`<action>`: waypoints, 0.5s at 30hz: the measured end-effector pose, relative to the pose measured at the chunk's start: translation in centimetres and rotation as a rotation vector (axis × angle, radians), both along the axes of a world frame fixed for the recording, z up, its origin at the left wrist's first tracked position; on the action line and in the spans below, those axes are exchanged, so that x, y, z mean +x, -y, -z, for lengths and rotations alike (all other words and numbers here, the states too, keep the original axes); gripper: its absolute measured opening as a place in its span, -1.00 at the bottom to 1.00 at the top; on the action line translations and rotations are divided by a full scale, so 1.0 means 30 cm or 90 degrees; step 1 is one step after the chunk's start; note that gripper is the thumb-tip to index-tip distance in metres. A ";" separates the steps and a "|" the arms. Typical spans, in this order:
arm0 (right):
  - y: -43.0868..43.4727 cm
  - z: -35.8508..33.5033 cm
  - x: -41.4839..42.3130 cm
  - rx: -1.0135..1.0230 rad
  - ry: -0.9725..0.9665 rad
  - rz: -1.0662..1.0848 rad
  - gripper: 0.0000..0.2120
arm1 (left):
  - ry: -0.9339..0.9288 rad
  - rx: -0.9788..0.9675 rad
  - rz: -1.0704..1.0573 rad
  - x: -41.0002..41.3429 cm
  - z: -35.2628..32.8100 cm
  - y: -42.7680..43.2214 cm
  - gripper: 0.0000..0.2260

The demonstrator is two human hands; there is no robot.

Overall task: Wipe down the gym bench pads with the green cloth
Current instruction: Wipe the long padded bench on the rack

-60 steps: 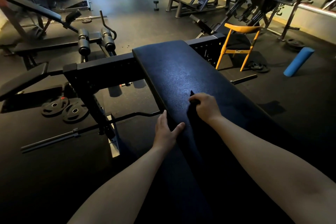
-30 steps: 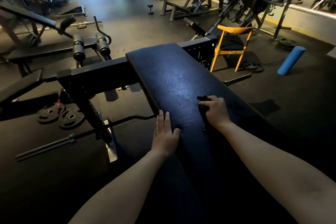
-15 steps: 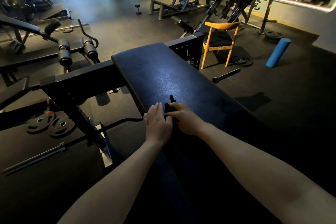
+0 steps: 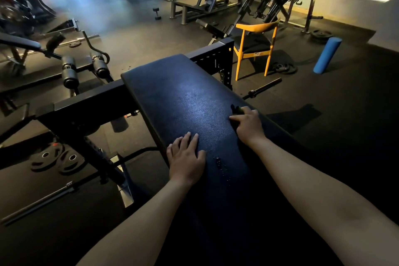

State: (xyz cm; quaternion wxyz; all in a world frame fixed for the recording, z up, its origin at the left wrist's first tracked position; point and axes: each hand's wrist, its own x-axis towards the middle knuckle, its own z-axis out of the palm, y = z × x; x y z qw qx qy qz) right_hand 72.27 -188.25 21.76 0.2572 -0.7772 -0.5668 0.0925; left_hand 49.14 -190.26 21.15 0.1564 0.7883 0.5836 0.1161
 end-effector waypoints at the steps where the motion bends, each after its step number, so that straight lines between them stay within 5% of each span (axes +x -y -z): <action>1: -0.003 -0.007 -0.005 -0.005 0.000 0.034 -0.58 | -0.002 -0.003 -0.002 -0.001 -0.002 0.002 -0.36; 4: -0.017 -0.038 -0.058 -0.002 -0.014 0.072 -0.57 | -0.004 -0.007 -0.003 0.004 -0.006 0.001 -0.43; 9: 0.022 -0.023 -0.187 0.046 -0.010 -0.277 -0.69 | 0.005 -0.030 -0.029 0.028 -0.030 -0.013 -0.52; 15: 0.032 -0.025 -0.055 -0.002 0.016 -0.156 -0.72 | 0.019 -0.039 0.105 0.202 -0.081 0.001 -0.53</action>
